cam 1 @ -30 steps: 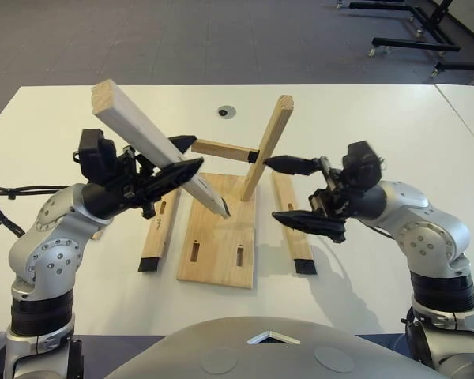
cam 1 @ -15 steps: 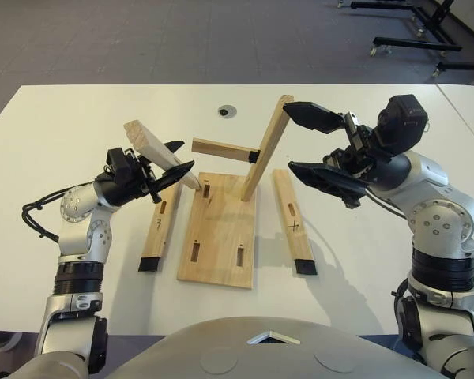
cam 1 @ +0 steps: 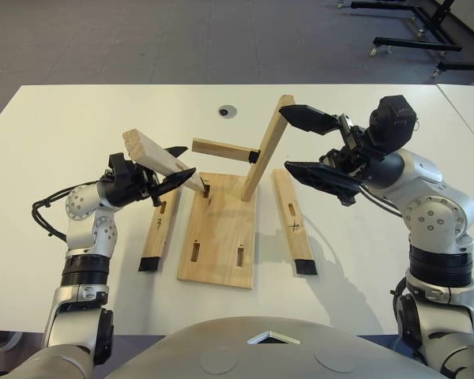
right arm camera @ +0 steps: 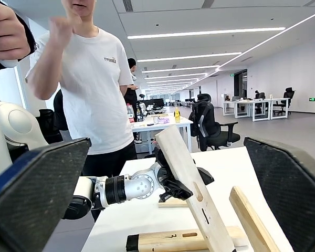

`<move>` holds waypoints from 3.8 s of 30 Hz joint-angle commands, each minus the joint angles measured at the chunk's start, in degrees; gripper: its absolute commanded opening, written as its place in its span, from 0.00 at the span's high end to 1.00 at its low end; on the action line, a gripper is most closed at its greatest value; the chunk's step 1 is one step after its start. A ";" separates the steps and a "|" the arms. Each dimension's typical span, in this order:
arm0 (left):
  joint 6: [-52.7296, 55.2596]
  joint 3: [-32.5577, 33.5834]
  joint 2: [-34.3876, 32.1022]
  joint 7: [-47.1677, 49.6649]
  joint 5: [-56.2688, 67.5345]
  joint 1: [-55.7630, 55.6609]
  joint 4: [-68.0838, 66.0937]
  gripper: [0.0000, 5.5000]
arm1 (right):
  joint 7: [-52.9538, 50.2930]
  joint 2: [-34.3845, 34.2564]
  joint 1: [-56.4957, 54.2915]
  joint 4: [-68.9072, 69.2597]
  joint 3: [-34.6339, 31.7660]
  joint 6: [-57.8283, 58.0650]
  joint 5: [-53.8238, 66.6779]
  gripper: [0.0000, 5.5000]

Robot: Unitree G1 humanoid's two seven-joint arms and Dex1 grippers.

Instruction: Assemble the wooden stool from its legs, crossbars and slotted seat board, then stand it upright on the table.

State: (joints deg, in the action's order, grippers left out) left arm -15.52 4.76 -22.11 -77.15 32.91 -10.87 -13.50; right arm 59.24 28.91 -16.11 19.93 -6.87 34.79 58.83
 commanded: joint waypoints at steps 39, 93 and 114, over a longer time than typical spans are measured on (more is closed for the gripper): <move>28.61 -7.25 -14.42 4.10 -1.46 6.49 20.86 0.63 | 1.61 3.25 -6.24 -3.03 -0.75 2.25 -0.95 0.03; 37.95 -17.02 -14.68 3.79 -4.34 -5.18 15.36 0.63 | 2.79 2.72 -2.88 -1.31 8.40 3.57 -4.81 0.03; 37.09 -19.48 -16.79 4.15 -5.91 -5.28 14.35 0.63 | -5.32 0.20 -14.18 7.52 1.27 3.40 4.74 0.03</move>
State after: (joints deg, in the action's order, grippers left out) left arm 19.60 -12.65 -36.13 -73.51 32.19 -18.33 1.39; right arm 54.45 28.92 -27.69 27.04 -3.59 38.54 61.56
